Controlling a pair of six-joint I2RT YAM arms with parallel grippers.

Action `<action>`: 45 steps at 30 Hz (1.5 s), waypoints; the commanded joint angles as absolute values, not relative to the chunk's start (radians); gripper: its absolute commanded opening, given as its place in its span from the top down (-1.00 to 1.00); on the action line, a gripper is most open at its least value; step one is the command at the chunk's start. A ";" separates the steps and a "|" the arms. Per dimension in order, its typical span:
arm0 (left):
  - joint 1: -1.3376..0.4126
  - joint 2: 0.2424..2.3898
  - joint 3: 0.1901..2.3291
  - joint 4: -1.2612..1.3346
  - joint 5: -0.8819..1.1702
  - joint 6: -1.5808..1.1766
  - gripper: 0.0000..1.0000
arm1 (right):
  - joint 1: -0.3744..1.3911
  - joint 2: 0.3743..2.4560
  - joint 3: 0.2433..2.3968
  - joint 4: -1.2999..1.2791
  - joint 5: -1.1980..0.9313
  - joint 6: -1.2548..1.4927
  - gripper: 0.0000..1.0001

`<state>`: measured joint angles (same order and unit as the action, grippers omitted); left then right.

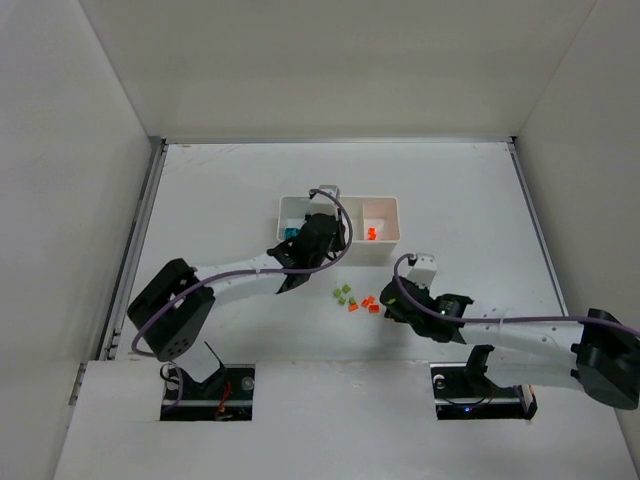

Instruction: Sort the legos into containers by color

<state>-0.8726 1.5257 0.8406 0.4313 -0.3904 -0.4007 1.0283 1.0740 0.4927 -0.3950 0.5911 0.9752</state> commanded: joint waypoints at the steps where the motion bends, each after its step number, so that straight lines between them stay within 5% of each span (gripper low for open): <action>1: -0.841 1.598 0.925 0.476 -0.345 -0.393 0.69 | 1.058 1.110 0.546 -0.488 0.647 1.081 0.08; 12: -0.812 1.759 1.031 0.511 -0.351 -0.390 0.61 | 1.084 1.160 0.534 -0.495 0.623 1.167 0.04; 20: -0.800 1.763 1.023 0.529 -0.354 -0.394 0.22 | 1.084 1.183 0.534 -0.468 0.600 1.166 0.10; 36: -0.942 1.390 0.666 0.502 -0.397 -0.388 0.31 | 1.084 1.226 0.540 -0.439 0.627 1.151 0.47; 45: -1.082 1.238 0.505 0.425 -0.495 -0.422 0.31 | 1.081 1.109 0.586 -0.446 0.669 1.048 0.52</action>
<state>-1.0500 1.2690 0.5278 0.4404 -0.4381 -0.4042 1.0748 1.1641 0.5163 -0.4637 0.6243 1.1046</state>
